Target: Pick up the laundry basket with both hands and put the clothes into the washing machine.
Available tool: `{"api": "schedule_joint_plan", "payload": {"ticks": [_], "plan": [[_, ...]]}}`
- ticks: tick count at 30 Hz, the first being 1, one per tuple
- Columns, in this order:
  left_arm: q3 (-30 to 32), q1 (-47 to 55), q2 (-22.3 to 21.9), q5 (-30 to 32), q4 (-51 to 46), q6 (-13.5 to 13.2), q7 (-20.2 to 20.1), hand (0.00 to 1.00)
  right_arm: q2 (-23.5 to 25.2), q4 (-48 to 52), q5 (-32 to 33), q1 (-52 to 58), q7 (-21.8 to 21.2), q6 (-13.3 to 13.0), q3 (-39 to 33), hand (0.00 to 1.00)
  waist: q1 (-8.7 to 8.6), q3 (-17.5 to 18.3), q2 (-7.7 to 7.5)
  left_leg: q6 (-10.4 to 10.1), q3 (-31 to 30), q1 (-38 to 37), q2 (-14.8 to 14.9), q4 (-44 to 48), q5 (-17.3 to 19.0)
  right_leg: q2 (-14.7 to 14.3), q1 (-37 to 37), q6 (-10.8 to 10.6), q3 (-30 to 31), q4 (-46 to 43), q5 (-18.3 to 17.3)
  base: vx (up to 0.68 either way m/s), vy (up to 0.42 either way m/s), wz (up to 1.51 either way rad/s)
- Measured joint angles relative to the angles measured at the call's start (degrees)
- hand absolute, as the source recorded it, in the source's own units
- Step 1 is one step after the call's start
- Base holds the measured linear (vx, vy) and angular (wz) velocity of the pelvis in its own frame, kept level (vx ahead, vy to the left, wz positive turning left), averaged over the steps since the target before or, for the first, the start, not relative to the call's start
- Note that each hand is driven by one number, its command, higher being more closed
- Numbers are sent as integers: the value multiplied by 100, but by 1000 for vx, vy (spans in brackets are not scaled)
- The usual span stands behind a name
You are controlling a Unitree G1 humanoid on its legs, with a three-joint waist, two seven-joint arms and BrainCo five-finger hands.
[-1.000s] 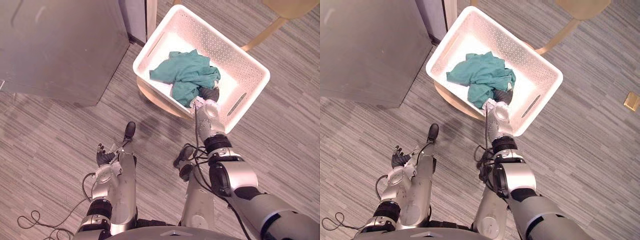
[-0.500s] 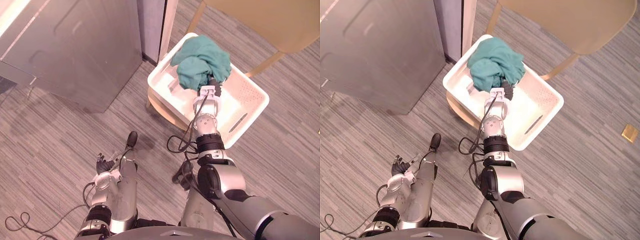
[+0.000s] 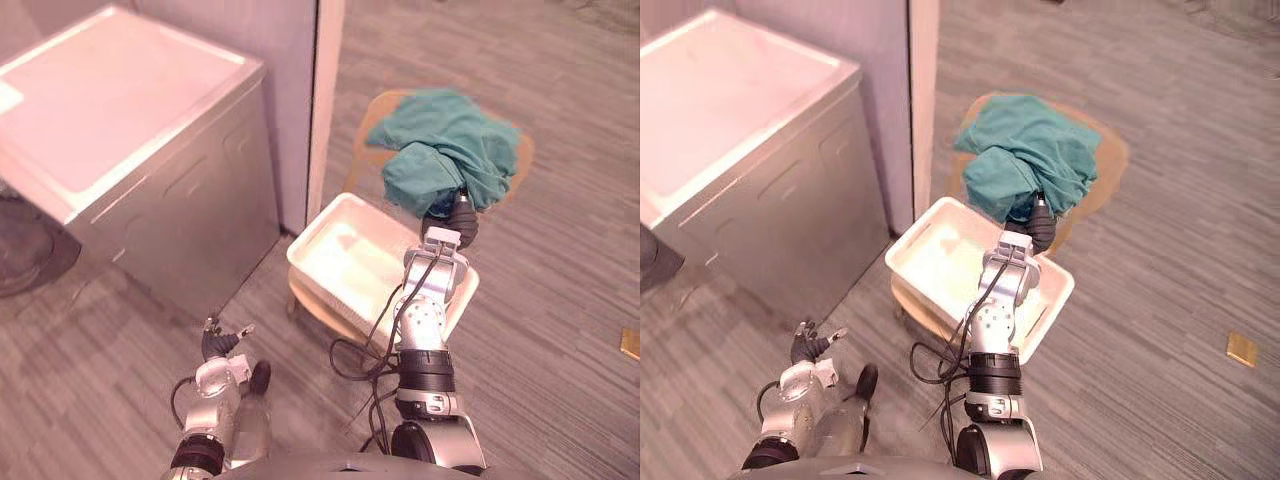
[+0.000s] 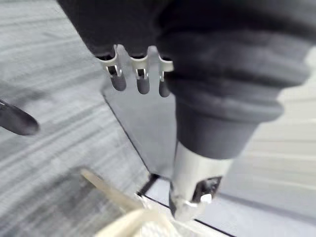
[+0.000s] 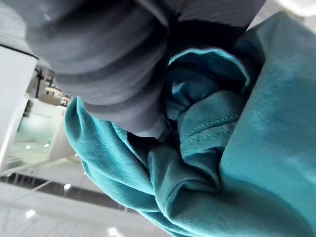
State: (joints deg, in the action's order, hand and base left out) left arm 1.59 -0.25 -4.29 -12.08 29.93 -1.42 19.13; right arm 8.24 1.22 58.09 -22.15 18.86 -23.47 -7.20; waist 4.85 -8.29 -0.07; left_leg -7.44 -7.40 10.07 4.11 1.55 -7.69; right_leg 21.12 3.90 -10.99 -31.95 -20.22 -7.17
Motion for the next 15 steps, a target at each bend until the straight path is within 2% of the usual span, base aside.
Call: {"api": "schedule_joint_plan", "payload": {"ticks": [4,5,7,9,12,15], "plan": [[-311,-55,182,-11,-620,-10,-64,0,-117,-65,-4,74,-205,168,395,100,-56,327,62,-45,715,-508,299,-311,36,-476,-65,64,735,857,525,24,-26,-104],[-383,-136,257,-125,-771,-52,-94,0,-215,-69,-5,200,-289,262,555,100,-138,387,78,-62,871,-639,348,-379,51,-588,-171,73,869,1174,699,14,-4,-89],[-389,-359,328,-378,-1173,-108,-118,0,-404,-50,-6,457,-457,410,726,100,-335,419,78,-47,1070,-785,368,-422,75,-695,-316,72,1049,1593,963,4,16,-60],[-397,-575,413,-387,-1498,-145,-146,0,-532,-51,-11,624,-589,559,783,100,-380,419,80,-40,1248,-904,368,-478,80,-744,-388,75,1228,1836,1137,-16,22,-59],[-383,-1110,820,-367,-2037,-272,-228,0,-861,-52,-146,782,-787,882,1183,100,-498,431,95,-24,1662,-1068,364,-523,108,-793,-381,104,1632,2142,1397,-36,19,-60],[-395,-1576,1018,-337,-2241,-339,-228,0,-1107,-51,-225,826,-1062,1149,1554,100,-609,445,112,-31,1963,-1291,368,-592,141,-834,-374,132,1974,2215,1473,-42,2,-54]]}}
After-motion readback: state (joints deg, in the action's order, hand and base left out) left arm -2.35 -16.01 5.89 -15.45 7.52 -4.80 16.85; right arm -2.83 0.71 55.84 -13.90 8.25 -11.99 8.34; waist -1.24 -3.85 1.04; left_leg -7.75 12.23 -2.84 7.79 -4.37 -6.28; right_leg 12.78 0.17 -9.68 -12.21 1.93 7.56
